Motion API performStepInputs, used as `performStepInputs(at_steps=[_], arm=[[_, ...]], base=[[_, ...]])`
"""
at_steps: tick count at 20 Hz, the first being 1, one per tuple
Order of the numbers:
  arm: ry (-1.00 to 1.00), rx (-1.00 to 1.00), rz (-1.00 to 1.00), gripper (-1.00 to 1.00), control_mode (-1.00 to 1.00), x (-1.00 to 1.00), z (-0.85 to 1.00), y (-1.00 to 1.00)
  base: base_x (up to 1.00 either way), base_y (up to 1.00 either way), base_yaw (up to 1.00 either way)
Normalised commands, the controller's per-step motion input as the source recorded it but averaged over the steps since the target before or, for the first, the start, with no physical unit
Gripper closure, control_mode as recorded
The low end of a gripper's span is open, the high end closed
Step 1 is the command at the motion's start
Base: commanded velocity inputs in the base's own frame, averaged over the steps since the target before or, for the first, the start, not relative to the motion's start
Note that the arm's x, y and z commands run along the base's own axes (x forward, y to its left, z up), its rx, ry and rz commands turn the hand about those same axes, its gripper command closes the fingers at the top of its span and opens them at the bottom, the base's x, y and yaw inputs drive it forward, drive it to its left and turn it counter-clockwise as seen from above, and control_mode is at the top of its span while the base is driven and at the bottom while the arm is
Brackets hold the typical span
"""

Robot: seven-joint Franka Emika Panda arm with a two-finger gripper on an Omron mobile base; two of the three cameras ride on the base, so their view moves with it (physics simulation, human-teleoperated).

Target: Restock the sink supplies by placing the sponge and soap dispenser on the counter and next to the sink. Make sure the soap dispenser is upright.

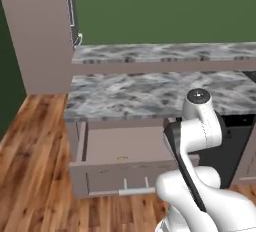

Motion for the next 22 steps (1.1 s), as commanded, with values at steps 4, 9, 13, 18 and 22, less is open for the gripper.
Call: performStepInputs(at_steps=[4,9,13,18,22], arm=[[0.00,0.00,0.00,-1.00,1.00,0.00,0.00,0.00],[0.00,0.00,0.00,-1.00,1.00,0.00,0.00,0.00],[0.00,0.00,0.00,-1.00,1.00,0.00,0.00,0.00],[0.00,0.00,0.00,-1.00,1.00,0.00,0.00,0.00],[0.00,0.00,0.00,-1.00,1.00,0.00,0.00,0.00]], base=[[0.00,0.70,-0.33],[0.00,0.80,-0.34],[0.01,0.66,-0.29],[0.10,0.22,-0.15],[0.30,0.07,-0.04]])
